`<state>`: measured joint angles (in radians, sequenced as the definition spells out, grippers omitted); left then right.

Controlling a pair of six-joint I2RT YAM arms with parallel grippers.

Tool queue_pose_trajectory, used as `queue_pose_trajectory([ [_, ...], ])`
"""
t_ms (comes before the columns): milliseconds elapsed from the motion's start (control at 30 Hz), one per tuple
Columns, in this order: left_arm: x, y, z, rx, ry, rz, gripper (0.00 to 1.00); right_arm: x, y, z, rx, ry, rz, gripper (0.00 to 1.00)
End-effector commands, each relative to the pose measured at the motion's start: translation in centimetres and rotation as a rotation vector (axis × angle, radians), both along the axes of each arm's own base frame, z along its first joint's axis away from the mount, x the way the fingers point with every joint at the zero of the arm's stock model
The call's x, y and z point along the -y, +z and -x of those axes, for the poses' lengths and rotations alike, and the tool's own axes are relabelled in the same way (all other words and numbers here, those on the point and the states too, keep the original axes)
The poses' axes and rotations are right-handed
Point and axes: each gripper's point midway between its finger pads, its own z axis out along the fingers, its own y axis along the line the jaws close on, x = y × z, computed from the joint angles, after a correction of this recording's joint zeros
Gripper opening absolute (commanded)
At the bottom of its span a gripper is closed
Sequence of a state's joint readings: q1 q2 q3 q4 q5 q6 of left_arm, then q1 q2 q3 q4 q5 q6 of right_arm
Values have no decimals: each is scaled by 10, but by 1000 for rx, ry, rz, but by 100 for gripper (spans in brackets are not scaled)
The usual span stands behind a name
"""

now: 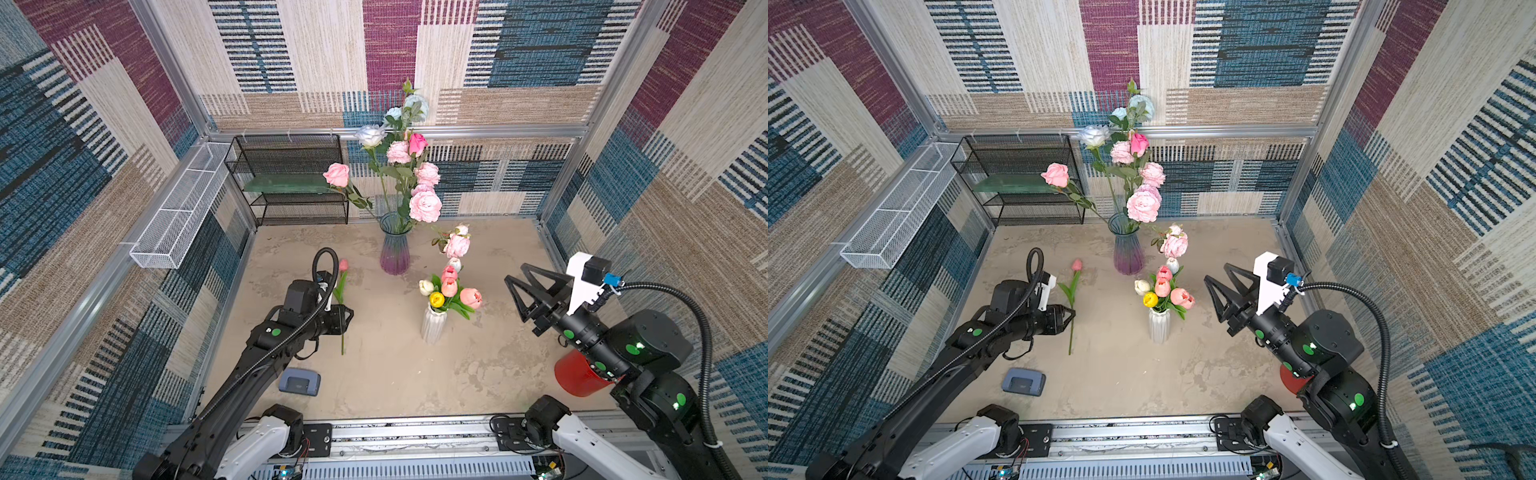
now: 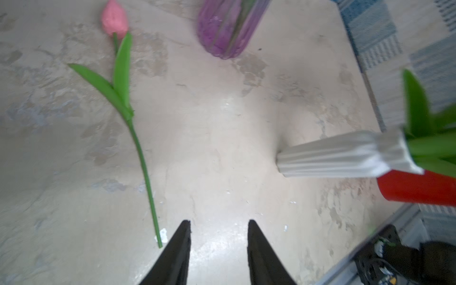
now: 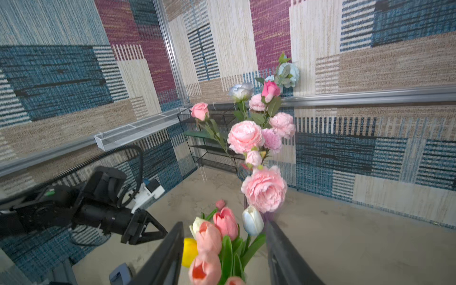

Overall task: Pick out pink flowers from the vase
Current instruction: Pick up the flower from the vase.

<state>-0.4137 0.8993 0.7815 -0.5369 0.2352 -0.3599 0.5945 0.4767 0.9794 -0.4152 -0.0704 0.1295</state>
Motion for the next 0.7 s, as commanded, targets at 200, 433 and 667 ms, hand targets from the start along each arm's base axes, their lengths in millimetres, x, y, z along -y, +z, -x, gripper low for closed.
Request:
queue_pose_trajectory([
  [200, 14, 11, 44, 53, -165, -58, 41, -18, -56, 43, 168, 211, 72, 29],
  [433, 18, 23, 48, 145, -208, -13, 41, -44, -99, 32, 186, 303, 127, 15],
  [667, 23, 30, 53, 171, -233, 32, 41, -47, -103, 25, 278, 261, 75, 21],
])
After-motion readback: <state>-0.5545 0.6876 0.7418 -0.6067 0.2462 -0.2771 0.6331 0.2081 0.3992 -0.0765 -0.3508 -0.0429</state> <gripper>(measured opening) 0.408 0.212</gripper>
